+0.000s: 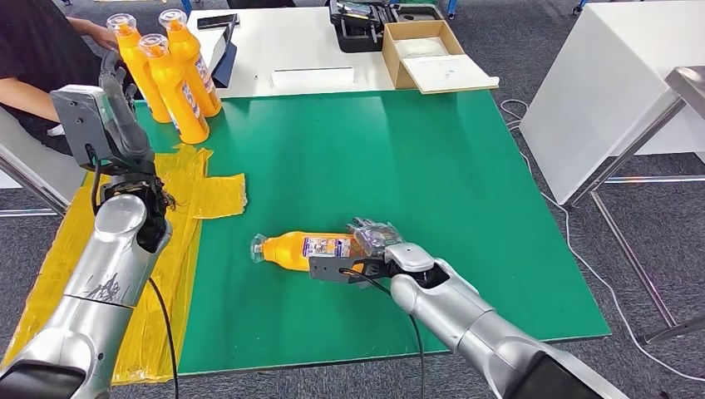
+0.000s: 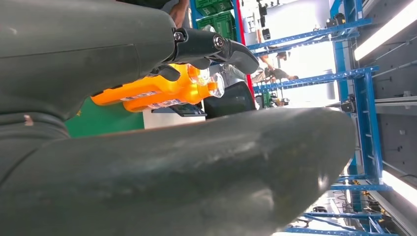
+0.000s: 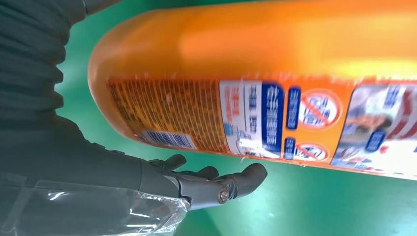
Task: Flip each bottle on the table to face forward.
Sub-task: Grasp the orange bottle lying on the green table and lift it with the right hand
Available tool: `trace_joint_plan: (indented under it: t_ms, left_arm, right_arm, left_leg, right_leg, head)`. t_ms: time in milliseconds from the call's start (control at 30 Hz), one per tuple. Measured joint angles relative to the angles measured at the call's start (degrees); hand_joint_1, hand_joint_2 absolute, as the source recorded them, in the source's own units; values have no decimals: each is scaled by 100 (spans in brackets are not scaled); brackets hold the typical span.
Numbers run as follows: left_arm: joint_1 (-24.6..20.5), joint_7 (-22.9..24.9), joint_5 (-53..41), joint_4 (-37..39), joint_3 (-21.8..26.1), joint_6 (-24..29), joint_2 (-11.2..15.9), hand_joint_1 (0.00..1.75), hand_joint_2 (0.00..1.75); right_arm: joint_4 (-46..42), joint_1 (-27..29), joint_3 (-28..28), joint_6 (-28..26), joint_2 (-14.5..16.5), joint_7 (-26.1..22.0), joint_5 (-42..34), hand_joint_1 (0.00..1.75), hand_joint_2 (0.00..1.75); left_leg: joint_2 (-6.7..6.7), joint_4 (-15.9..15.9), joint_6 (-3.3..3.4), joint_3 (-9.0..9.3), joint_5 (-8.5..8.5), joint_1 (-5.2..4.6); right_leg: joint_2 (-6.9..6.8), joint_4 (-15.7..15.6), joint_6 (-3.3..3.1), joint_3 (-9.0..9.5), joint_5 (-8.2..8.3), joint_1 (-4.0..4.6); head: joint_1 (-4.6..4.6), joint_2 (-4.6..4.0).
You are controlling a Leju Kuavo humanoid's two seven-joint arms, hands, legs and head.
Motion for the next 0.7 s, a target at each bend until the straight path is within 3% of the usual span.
trace_joint_plan:
  t_ms: [433,567,700]
  left_arm:
    - [0,30,0,-1,0,3,0,0,0]
    - [0,55,31,-1,-2,-3,0,0,0]
    - [-3,29,113,-2,-7,37,0,0,0]
  right_arm:
    - [-13,4,106,33,18,117,14,0,175]
    - [-19,17,202,216,15,211,92,175,175]
    - [-1,35,334,287,7,210,162,175,175]
  left_leg:
    - [0,0,0,0,0,0]
    - [1,0,0,0,0,0]
    - [2,0,0,0,0,1]
  right_leg:
    - [0,0,0,-2,0,0]
    - [0,0,0,-4,0,-1]
    - [0,0,0,-4,0,0]
  head:
    - [-1,0]
    - [-2,0]
    - [-1,0]
